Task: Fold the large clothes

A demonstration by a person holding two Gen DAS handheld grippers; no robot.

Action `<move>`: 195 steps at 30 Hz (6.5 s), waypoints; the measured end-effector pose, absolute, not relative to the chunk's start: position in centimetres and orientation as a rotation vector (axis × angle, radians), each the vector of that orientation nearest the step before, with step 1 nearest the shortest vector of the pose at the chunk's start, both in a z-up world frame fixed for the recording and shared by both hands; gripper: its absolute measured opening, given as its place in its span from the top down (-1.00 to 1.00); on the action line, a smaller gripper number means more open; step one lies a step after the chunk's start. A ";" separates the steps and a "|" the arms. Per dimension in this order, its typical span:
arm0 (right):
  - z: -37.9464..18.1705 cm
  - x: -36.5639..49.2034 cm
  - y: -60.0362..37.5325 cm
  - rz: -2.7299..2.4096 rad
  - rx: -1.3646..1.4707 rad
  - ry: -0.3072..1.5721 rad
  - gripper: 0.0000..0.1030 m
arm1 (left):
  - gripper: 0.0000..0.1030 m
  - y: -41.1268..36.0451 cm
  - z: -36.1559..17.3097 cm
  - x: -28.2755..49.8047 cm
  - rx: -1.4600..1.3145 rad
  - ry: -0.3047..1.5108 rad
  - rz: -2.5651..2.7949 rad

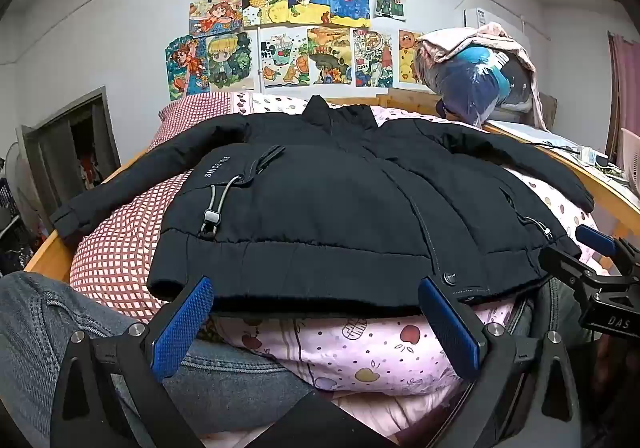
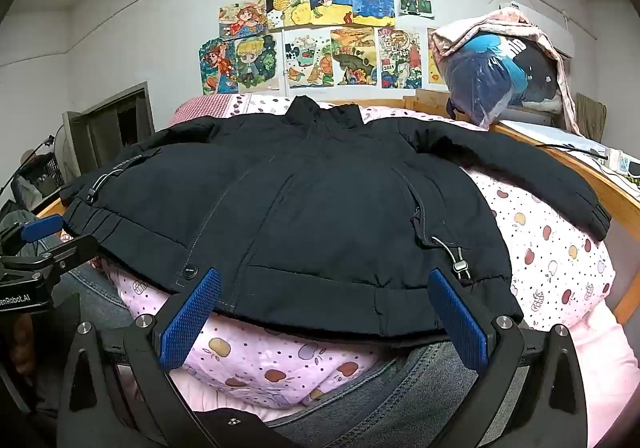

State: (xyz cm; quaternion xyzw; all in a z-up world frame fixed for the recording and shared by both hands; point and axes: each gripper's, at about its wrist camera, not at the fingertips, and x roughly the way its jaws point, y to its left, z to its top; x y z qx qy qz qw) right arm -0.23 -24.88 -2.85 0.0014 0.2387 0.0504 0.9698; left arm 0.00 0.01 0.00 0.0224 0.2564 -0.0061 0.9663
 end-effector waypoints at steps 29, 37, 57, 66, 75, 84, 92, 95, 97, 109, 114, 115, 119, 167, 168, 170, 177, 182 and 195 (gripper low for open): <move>-2.7 -0.3 -24.7 0.102 0.005 0.484 -0.98 | -1.00 -0.2 0.0 -0.3 0.045 0.522 -0.009; -2.7 -0.3 -24.7 0.102 0.005 0.485 -0.98 | -1.00 -0.6 0.0 -0.1 0.044 0.523 -0.011; -2.6 -0.4 -24.7 0.102 0.004 0.486 -0.98 | -1.00 -0.7 0.1 -0.1 0.043 0.525 -0.011; -2.6 -0.4 -24.6 0.102 0.005 0.487 -0.98 | -1.00 -0.7 0.1 -0.1 0.042 0.525 -0.011; -2.6 -0.4 -24.6 0.102 0.005 0.488 -0.98 | -1.00 -0.6 0.1 -0.1 0.042 0.525 -0.012; -2.5 -0.5 -24.6 0.102 0.005 0.489 -0.98 | -1.00 -0.6 0.1 -0.1 0.042 0.525 -0.012; -2.5 -0.6 -24.5 0.102 0.005 0.489 -0.98 | -1.00 -0.6 0.1 -0.1 0.041 0.525 -0.012; -2.5 -0.6 -24.4 0.102 0.005 0.489 -0.98 | -1.00 -0.6 0.1 -0.1 0.041 0.525 -0.012; -2.5 -0.6 -24.3 0.102 0.005 0.489 -0.98 | -1.00 -0.6 0.1 -0.1 0.041 0.525 -0.013; -2.3 0.9 -25.1 0.170 0.033 0.566 -0.98 | -1.00 -2.7 2.1 1.1 0.071 0.510 -0.044; -0.7 2.6 -25.8 0.133 0.002 0.544 -0.98 | -1.00 -3.0 4.0 3.2 0.084 0.490 -0.045; -0.3 2.9 -26.1 0.123 -0.001 0.539 -0.98 | -1.00 -3.1 4.3 3.7 0.088 0.495 -0.048; 1.0 4.8 -27.2 0.073 -0.017 0.545 -0.98 | -1.00 -3.6 5.4 6.2 0.105 0.536 -0.073; -7.6 21.4 -47.9 -0.114 0.624 0.665 -0.98 | -1.00 -18.0 1.4 39.1 0.078 0.848 -0.248; -7.9 21.7 -48.3 -0.130 0.657 0.644 -0.98 | -1.00 -18.3 1.4 39.7 0.059 0.846 -0.253; -8.6 22.2 -48.9 -0.147 0.727 0.602 -0.98 | -1.00 -19.2 1.3 41.5 -0.002 0.838 -0.282; -10.5 23.4 -49.9 -0.204 0.920 0.451 -0.98 | -1.00 -23.2 -0.9 45.1 -0.015 0.843 -0.289; -11.2 23.0 -52.0 -0.262 1.085 0.288 -0.98 | -1.00 -25.2 -3.2 47.9 -0.028 0.929 -0.317; -8.9 22.0 -55.2 -0.507 0.944 0.214 0.18 | -1.00 -28.1 -5.8 50.6 0.048 0.983 -0.333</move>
